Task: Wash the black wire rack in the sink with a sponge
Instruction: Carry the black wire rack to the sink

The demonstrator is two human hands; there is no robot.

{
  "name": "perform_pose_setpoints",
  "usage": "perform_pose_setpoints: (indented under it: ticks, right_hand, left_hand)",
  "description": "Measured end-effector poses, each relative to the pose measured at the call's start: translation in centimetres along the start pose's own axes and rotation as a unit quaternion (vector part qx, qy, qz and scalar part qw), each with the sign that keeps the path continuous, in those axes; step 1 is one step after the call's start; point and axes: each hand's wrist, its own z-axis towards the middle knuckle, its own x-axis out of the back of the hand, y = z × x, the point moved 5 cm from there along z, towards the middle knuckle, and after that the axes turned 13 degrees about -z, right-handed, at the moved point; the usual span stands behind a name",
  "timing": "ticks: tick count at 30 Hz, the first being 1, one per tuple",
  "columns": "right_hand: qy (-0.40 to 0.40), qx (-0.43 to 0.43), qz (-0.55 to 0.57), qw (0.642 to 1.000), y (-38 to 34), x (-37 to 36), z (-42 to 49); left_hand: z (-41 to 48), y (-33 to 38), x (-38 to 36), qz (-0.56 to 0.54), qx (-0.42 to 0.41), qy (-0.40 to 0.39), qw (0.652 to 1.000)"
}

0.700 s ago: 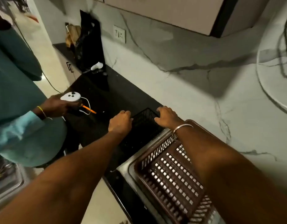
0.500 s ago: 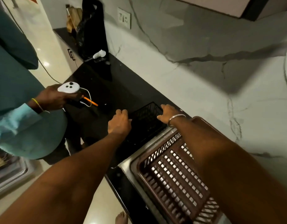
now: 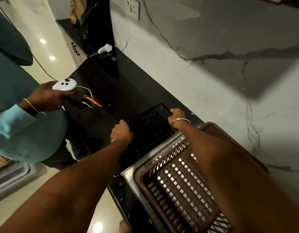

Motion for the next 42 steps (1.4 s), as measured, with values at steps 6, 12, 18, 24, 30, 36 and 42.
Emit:
perform_pose_setpoints:
  ticks: [6,12,18,24,30,36,42]
  right_hand:
    - [0.056,-0.024,0.084,0.995,1.0,3.2,-1.4]
    - [0.13,-0.054,0.157,0.978,3.0,9.2,-6.3]
    - [0.199,-0.073,0.175,0.962,6.3,15.5,-15.4]
    - [0.222,-0.108,0.191,0.95,11.7,17.9,-24.6]
    - [0.246,-0.155,0.194,0.937,17.9,18.2,-32.7]
    - [0.294,-0.23,0.237,0.897,24.0,18.2,-41.2]
    - [0.338,-0.285,0.26,0.858,28.6,17.7,-49.9]
  left_hand:
    - [-1.4,2.9,3.4,0.009,-0.039,0.06,0.997]
    - [-5.5,6.7,7.0,-0.013,-0.1,0.114,0.988]
    - [-12.3,10.3,8.3,-0.042,-0.167,0.118,0.978]
    - [-18.7,12.2,7.1,-0.064,-0.222,0.107,0.967]
    - [-24.8,14.1,4.2,-0.046,-0.275,0.063,0.958]
    - [-30.2,16.7,0.4,-0.032,-0.331,0.005,0.943]
    - [-36.3,17.7,-3.1,-0.041,-0.386,-0.045,0.92]
